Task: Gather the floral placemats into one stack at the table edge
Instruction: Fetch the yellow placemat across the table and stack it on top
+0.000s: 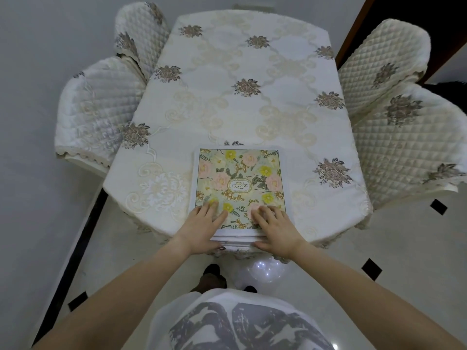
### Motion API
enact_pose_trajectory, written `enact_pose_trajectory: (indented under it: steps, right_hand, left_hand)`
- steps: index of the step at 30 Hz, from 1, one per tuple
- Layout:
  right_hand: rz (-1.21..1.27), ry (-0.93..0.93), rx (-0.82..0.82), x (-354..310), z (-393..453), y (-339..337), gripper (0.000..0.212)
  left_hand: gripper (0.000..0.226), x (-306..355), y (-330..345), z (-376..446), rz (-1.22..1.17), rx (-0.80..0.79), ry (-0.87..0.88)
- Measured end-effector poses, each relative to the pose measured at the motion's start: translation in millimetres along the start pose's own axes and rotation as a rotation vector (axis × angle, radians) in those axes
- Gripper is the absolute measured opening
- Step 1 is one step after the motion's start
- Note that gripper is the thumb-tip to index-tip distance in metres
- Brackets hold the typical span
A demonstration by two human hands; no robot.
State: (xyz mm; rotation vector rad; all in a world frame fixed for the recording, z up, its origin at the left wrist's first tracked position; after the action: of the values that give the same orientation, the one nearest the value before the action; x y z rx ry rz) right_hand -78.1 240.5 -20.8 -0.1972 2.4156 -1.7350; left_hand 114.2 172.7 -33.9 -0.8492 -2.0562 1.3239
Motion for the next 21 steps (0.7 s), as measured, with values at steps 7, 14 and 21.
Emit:
enact_pose_trajectory:
  steps: [7, 14, 21]
  right_hand:
    - [0.059, -0.001, 0.029, 6, 23, -20, 0.065]
    - [0.135, 0.121, -0.019, -2, 50, -19, 0.09]
    - [0.036, -0.044, -0.062, -18, 47, 2, 0.103]
  left_hand:
    - [0.05, -23, -51, 42, -0.124, 0.074, 0.099]
    - [0.066, -55, -92, 127, -0.185, 0.152, 0.068]
    - [0.073, -79, -99, 190, -0.213, 0.118, -0.033]
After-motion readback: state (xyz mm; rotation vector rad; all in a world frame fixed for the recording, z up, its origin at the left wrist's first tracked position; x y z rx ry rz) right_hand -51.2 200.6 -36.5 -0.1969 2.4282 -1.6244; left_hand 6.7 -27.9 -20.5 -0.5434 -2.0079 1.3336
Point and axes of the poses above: each hand's wrist, its own z-axis towards the middle knuckle, its own y-axis out of the palm, x = y × z, the point moved 5 cm from there along z, towards the middle knuckle, and after that the axes turned 6 degrees about -z, right-handed, at the moved point
